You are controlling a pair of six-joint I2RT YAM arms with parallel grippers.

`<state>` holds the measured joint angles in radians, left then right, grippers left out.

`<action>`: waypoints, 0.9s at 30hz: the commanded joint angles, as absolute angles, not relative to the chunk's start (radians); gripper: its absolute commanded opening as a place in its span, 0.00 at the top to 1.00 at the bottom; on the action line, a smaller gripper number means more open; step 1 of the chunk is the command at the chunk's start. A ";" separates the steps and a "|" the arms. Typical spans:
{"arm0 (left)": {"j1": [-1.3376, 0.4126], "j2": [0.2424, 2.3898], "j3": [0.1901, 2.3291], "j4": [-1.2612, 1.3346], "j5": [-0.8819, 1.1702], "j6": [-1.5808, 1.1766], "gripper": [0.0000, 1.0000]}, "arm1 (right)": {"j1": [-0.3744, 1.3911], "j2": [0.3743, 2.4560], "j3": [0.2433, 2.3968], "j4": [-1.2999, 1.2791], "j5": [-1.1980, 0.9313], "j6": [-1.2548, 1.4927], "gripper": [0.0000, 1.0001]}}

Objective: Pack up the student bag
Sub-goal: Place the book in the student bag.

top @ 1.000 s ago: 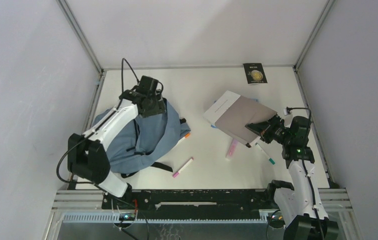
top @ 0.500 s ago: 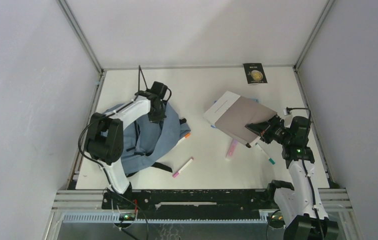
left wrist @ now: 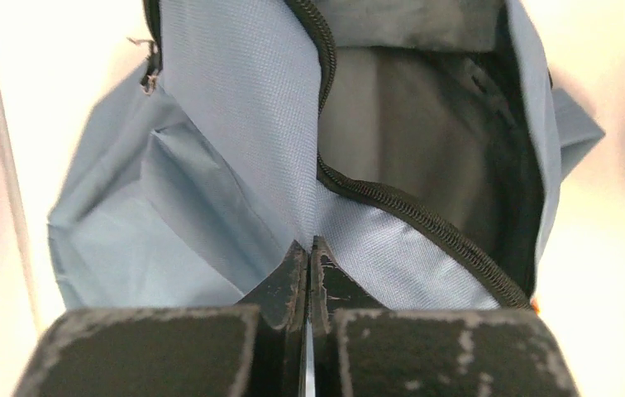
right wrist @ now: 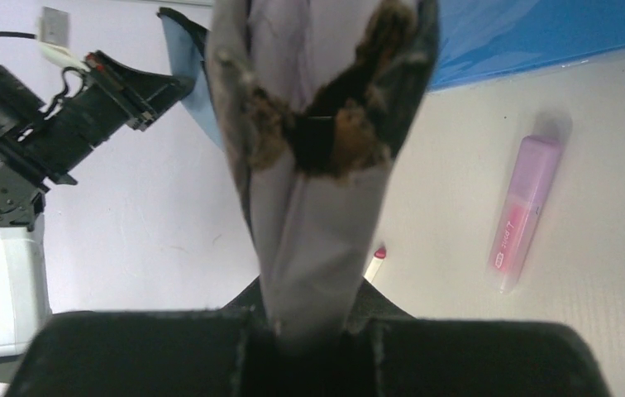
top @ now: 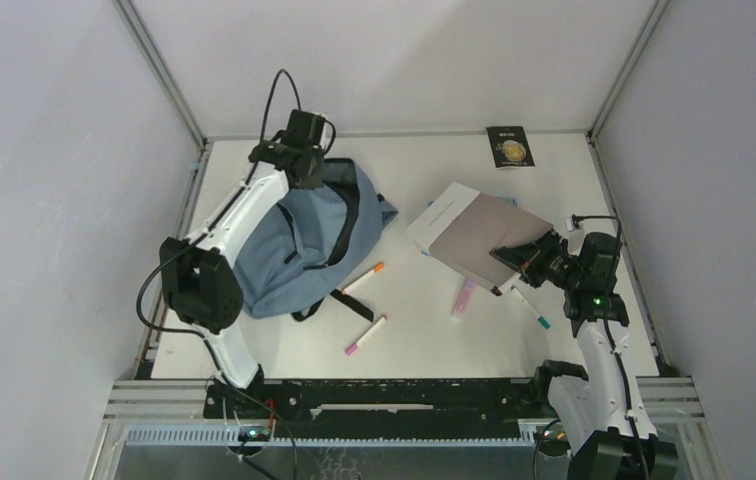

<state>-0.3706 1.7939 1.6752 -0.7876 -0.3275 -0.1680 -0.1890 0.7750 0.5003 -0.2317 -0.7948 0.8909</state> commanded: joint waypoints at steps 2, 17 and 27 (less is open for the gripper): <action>-0.373 1.697 1.773 -0.731 -0.205 0.071 1.00 | -0.181 0.758 0.538 -0.198 -0.801 0.881 1.00; -0.370 1.412 1.391 -0.394 0.193 0.212 1.00 | -0.101 0.727 0.634 -0.063 -0.867 0.925 1.00; -0.338 1.243 1.145 -0.105 0.239 0.185 1.00 | 0.223 0.944 0.765 -0.159 -0.670 0.819 1.00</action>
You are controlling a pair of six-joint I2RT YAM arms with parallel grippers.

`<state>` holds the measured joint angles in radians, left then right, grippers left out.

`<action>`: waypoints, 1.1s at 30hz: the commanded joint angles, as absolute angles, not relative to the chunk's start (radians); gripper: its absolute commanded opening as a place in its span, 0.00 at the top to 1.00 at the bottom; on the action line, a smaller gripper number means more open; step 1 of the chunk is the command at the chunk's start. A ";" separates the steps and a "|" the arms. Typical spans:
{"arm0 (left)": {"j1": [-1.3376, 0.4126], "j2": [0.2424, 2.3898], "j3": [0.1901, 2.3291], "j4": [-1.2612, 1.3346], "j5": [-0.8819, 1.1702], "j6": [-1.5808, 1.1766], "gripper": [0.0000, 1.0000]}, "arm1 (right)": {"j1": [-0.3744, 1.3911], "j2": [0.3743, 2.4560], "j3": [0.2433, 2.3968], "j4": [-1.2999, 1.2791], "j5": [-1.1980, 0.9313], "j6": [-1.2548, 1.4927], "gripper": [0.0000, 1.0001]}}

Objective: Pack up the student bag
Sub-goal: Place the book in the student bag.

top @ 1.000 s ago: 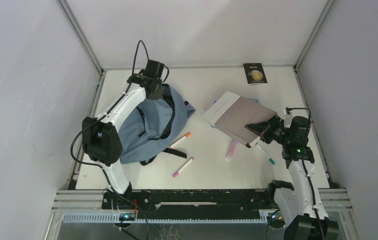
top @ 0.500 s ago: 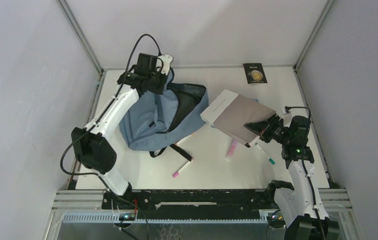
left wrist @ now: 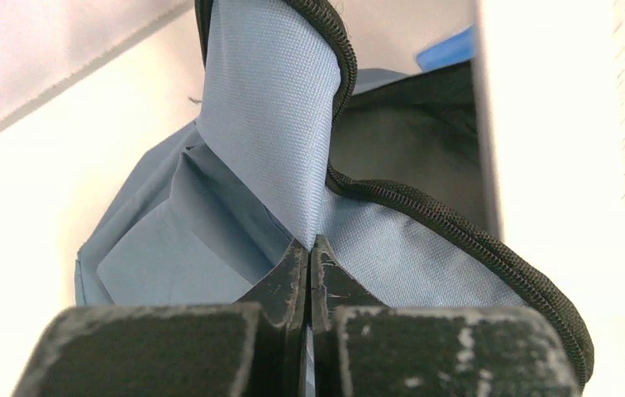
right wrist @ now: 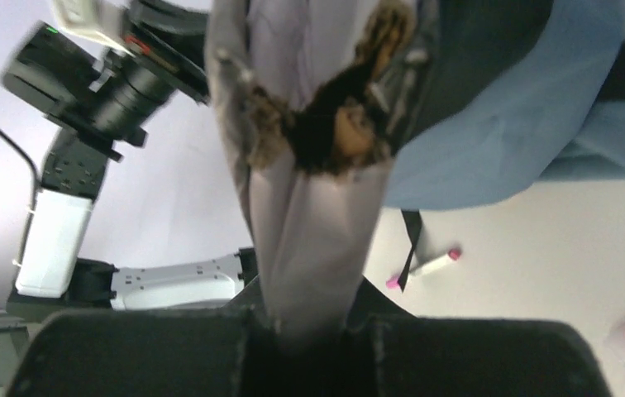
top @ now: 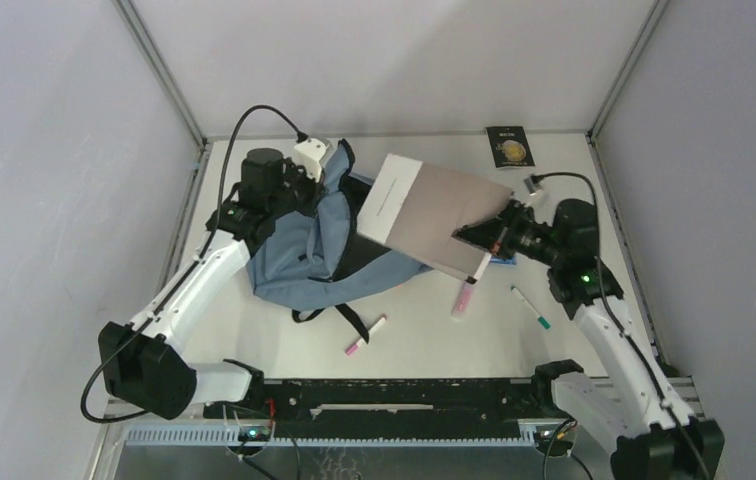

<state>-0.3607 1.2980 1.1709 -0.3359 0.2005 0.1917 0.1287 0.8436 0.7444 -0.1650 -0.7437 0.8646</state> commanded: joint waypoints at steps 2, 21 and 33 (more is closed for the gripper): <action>-0.322 1.240 1.126 -0.078 0.255 0.156 1.00 | 0.274 1.008 0.765 -0.128 -0.684 0.806 1.00; -0.296 1.141 0.919 0.134 0.464 0.179 1.00 | 0.492 1.704 1.190 0.185 -0.936 0.923 1.00; -0.262 1.132 0.871 0.255 0.533 0.134 1.00 | 0.596 2.023 1.484 0.181 -0.894 0.951 1.00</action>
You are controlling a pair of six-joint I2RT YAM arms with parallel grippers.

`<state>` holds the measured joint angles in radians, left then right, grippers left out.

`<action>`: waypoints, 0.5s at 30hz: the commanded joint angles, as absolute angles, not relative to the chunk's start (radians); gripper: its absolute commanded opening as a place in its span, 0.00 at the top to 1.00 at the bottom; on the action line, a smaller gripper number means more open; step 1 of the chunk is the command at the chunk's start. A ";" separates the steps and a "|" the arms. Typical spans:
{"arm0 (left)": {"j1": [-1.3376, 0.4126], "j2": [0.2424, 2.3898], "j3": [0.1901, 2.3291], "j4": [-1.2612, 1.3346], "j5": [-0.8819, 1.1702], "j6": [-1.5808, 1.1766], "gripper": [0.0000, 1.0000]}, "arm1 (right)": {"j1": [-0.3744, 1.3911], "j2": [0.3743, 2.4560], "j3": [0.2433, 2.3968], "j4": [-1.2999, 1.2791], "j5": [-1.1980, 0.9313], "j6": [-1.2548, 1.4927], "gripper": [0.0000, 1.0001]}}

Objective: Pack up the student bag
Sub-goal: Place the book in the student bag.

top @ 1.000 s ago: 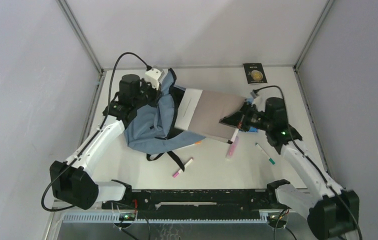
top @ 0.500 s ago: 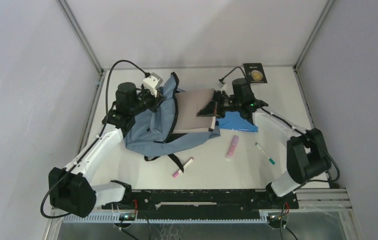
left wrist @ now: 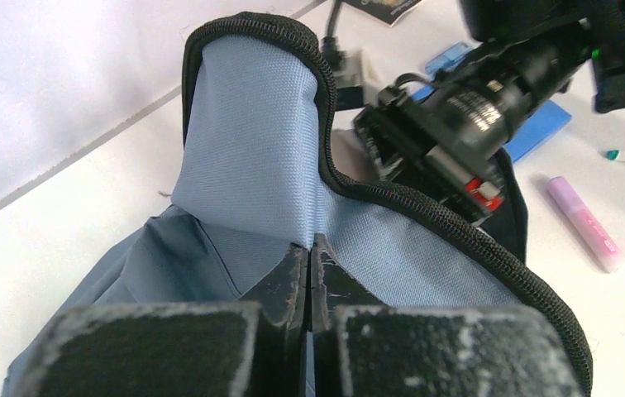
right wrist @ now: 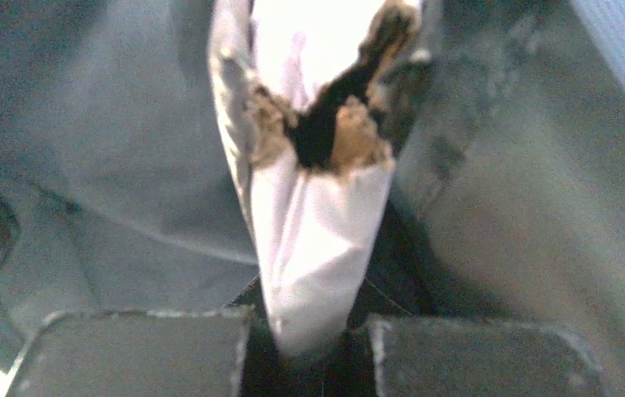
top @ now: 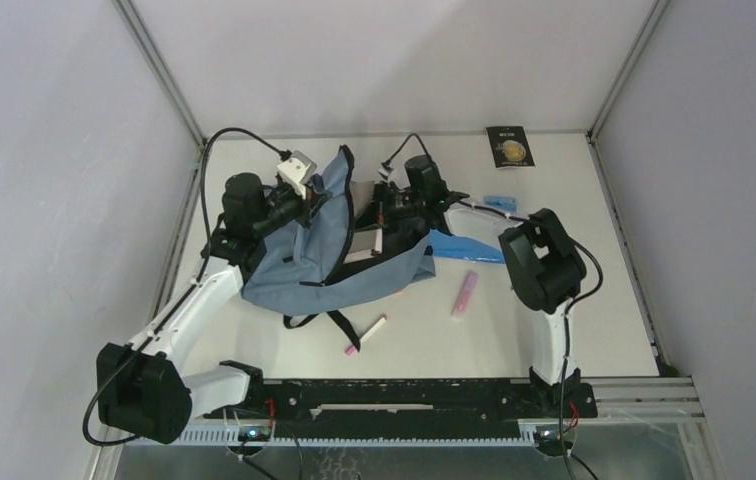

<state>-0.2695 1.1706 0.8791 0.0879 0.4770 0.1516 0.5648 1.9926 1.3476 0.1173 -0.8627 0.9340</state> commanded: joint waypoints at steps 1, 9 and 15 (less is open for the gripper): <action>-0.258 1.127 0.861 0.278 0.544 0.127 1.00 | 0.600 2.046 1.515 0.157 -0.907 0.950 1.00; -0.232 1.129 0.813 0.412 0.585 0.051 1.00 | 0.647 2.214 1.762 -0.131 -0.877 0.859 1.00; -0.223 1.135 0.791 0.456 0.577 0.025 1.00 | 0.663 2.227 1.782 -0.230 -0.772 0.819 0.52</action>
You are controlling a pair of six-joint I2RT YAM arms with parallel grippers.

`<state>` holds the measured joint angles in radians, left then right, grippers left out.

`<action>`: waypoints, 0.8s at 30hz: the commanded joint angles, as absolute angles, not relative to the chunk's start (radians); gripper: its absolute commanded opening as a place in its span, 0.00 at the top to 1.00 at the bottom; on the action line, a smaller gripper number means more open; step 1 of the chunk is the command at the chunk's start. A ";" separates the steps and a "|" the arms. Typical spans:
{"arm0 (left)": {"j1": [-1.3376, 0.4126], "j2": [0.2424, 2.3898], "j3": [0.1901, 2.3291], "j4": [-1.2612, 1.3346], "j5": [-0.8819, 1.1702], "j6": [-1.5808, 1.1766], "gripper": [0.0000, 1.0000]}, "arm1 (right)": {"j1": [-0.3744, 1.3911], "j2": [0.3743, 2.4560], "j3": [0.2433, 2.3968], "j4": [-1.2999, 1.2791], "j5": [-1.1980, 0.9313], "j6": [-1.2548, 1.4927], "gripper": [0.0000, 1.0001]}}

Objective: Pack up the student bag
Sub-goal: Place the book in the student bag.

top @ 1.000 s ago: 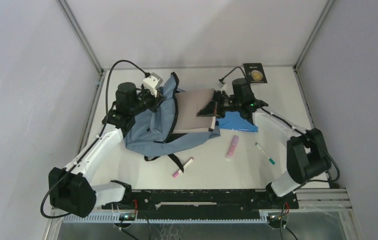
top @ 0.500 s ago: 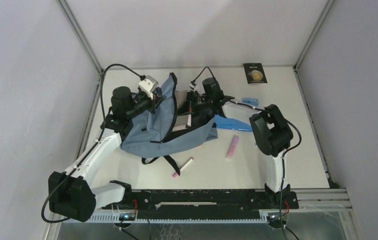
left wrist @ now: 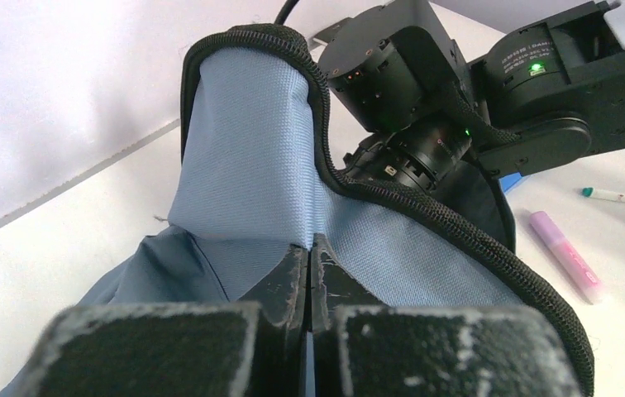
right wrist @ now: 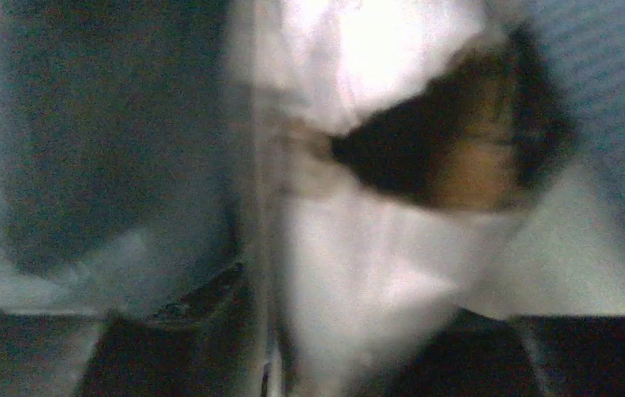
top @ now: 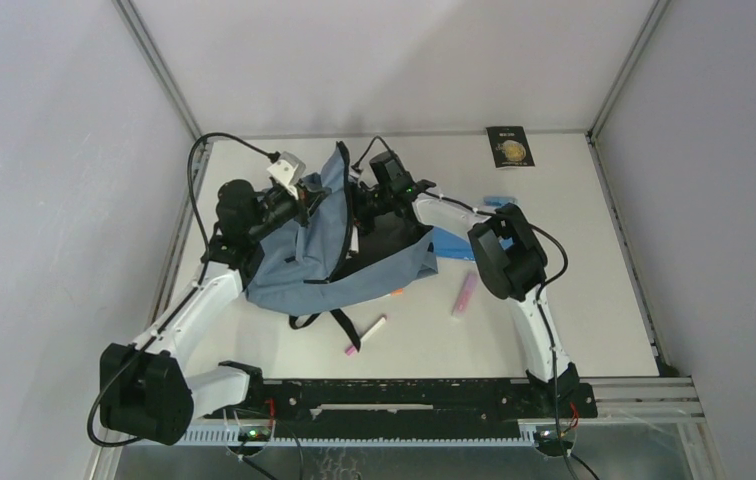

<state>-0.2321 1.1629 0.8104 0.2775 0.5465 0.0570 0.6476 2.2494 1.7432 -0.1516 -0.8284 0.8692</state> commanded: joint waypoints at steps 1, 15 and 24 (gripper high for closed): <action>-0.220 1.137 0.789 0.458 0.569 0.022 1.00 | 0.663 2.214 1.773 -0.249 -0.751 0.804 0.40; -0.213 1.163 0.783 0.454 0.499 0.035 1.00 | 0.652 1.989 1.658 -0.446 -0.513 0.688 0.00; -0.209 1.172 0.777 0.462 0.493 0.020 1.00 | 0.628 1.833 1.580 -0.509 -0.412 0.625 0.00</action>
